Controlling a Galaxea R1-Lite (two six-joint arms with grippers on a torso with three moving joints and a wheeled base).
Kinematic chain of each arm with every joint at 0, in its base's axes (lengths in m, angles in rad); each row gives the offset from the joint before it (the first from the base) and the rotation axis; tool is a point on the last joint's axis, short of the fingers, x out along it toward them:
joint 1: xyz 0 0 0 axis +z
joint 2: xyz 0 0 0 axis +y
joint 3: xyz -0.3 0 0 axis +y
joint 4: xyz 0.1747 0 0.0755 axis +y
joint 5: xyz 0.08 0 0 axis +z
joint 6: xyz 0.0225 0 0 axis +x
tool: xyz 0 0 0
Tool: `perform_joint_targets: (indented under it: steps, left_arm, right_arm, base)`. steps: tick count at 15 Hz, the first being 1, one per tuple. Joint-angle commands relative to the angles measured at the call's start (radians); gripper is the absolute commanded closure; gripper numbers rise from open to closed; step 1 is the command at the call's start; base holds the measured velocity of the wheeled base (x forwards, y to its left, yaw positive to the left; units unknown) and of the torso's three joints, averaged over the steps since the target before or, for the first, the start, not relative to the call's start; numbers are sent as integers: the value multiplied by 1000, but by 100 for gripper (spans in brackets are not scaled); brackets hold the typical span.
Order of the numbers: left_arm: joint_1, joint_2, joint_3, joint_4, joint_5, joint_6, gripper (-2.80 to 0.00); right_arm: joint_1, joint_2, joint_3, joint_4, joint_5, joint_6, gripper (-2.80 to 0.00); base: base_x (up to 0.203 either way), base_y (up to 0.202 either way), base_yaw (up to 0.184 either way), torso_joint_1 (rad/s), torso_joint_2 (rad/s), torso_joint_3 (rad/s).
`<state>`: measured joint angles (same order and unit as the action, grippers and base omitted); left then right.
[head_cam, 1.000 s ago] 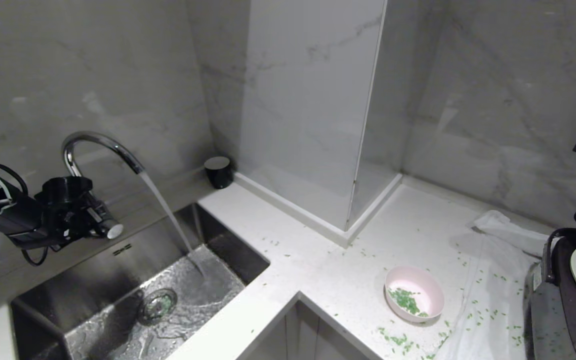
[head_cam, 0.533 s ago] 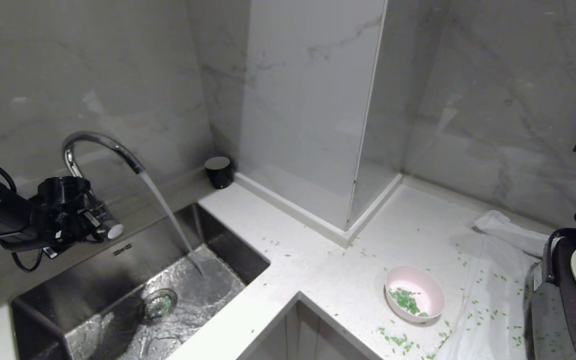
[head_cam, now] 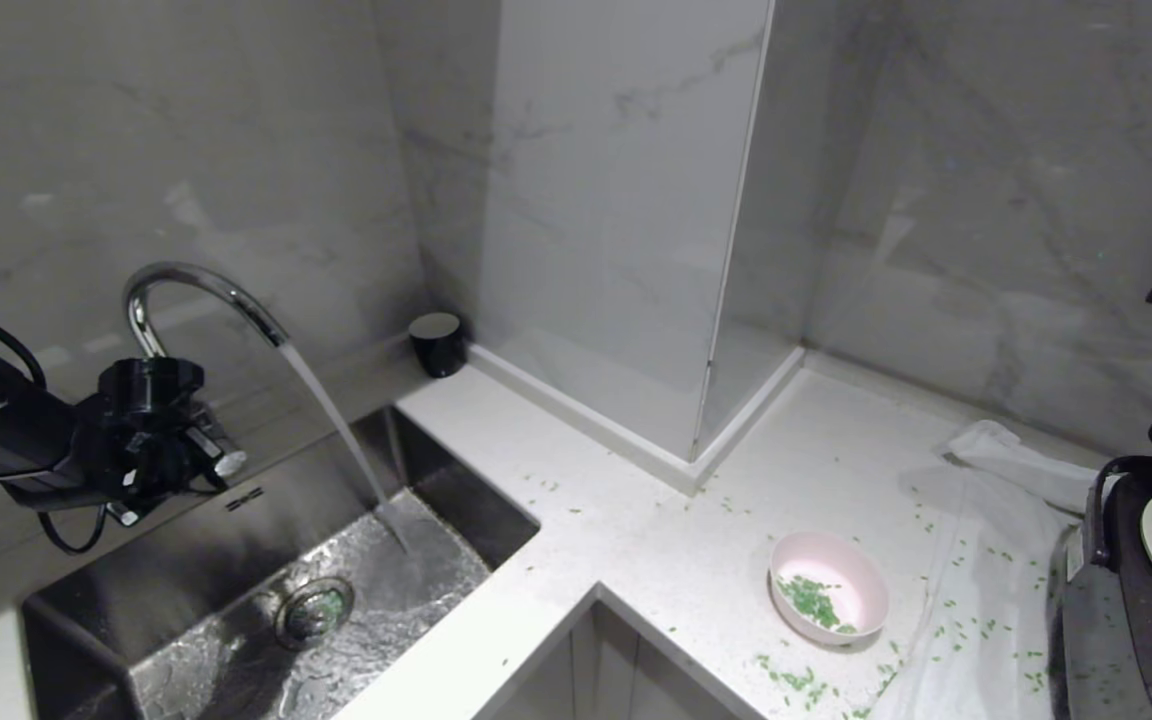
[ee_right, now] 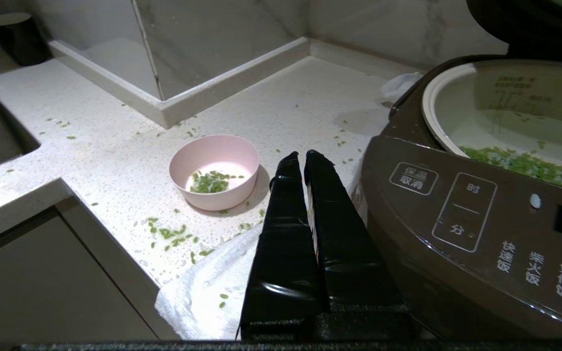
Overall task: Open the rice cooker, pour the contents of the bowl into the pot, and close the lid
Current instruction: Turn on the tap
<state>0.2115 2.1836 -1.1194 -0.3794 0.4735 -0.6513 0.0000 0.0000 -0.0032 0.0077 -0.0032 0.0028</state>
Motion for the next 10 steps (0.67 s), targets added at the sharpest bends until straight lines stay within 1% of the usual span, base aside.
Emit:
perform_joint_targets:
  steps: [1,3,10]
  left_arm:
    - [5,22,-19,-3,31,-5,-280]
    - [9,46,-65,-3,87,-5,-280]
    - [-37,31,-79,-3,94,-7,-280]
  right_arm:
    - [0,-2,0,0,0,0,0]
    - [0,-2,0,0,0,0,0]
    - [0,-2,0,0,0,0,0]
  base:
    - [0,0,0,0,0,0]
    - [0,0,0,0,0,0]
    - [0,0,0,0,0,0]
